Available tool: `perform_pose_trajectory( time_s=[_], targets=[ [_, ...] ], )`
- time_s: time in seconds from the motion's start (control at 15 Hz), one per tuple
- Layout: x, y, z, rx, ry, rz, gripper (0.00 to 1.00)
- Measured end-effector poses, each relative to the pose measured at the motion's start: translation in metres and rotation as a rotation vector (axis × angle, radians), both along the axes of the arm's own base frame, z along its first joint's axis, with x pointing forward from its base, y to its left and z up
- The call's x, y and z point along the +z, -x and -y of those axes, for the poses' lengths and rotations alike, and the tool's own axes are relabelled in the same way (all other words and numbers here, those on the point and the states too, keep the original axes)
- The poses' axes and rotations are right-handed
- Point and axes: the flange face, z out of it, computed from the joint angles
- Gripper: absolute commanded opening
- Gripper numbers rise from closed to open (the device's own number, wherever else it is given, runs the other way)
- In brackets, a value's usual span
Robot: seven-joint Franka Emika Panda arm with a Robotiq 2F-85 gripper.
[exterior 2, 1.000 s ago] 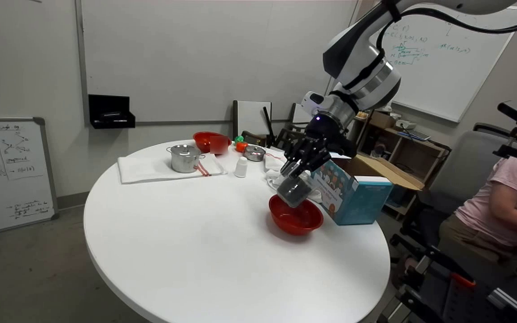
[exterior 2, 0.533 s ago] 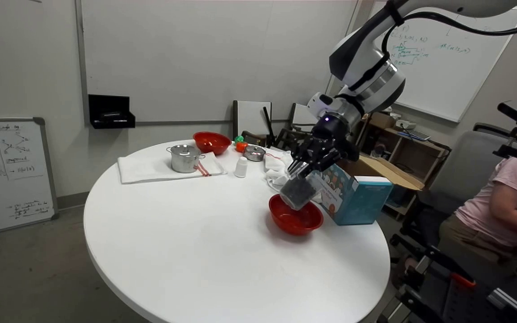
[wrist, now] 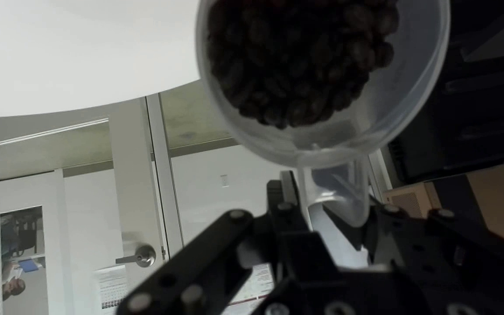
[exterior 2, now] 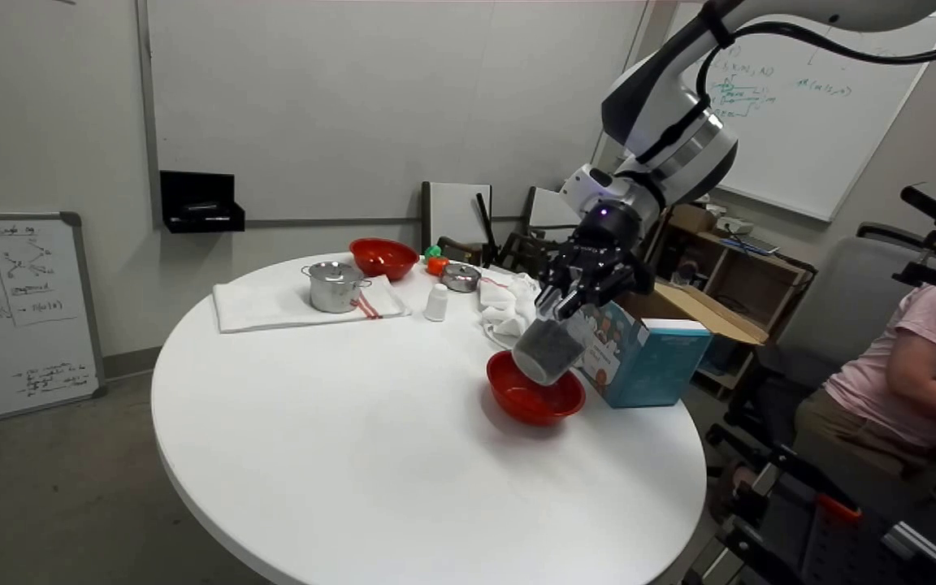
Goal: Pour some contents from the jug into the red bowl
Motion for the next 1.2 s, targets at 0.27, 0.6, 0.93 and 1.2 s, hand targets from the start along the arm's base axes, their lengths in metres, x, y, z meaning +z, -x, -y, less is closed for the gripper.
perform_pose_trajectory(
  time_s=[0.27, 0.6, 0.93, 1.2],
  targets=[
    [0.0000, 0.0006, -0.0012, 0.004, -0.004, -0.004, 0.24],
    [-0.0034, 0.0027, -0.0009, 0.014, -0.002, -0.014, 0.06],
    [-0.0053, -0.0017, 0.0001, 0.068, -0.039, -0.052, 0.06],
    [-0.0022, -0.0029, 0.0046, 0.090, -0.062, -0.068, 0.06]
  ],
)
